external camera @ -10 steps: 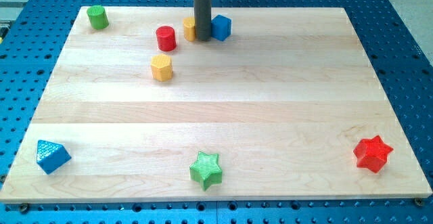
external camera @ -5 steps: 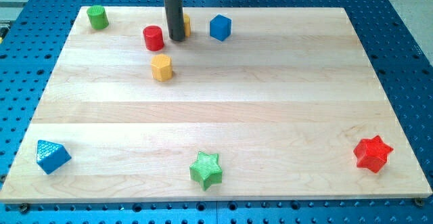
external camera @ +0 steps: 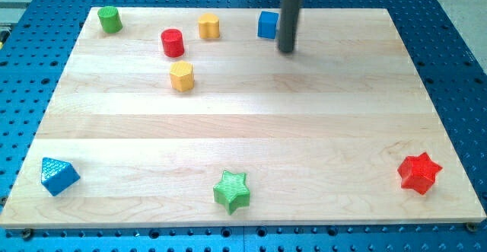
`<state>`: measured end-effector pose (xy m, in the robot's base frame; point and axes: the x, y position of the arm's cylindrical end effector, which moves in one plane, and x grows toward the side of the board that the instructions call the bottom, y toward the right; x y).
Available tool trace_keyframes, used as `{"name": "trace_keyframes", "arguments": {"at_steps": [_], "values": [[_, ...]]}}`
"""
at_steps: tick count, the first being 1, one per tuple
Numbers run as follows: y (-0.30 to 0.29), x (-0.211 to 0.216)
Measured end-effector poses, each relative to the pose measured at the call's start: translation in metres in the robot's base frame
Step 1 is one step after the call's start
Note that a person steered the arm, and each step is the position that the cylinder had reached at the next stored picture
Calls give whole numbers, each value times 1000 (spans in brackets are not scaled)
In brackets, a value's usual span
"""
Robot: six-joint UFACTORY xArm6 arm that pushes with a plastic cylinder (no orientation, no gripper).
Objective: Move the heart and cube diagonal to each other
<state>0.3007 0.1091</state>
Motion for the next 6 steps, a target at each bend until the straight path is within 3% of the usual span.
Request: {"name": "trace_keyframes", "arguments": {"at_steps": [1,2,3,4,5,6], "values": [[32,-71],[9,-108],[-61,-93],[-89,-43],[-67,37],[-35,64]]}}
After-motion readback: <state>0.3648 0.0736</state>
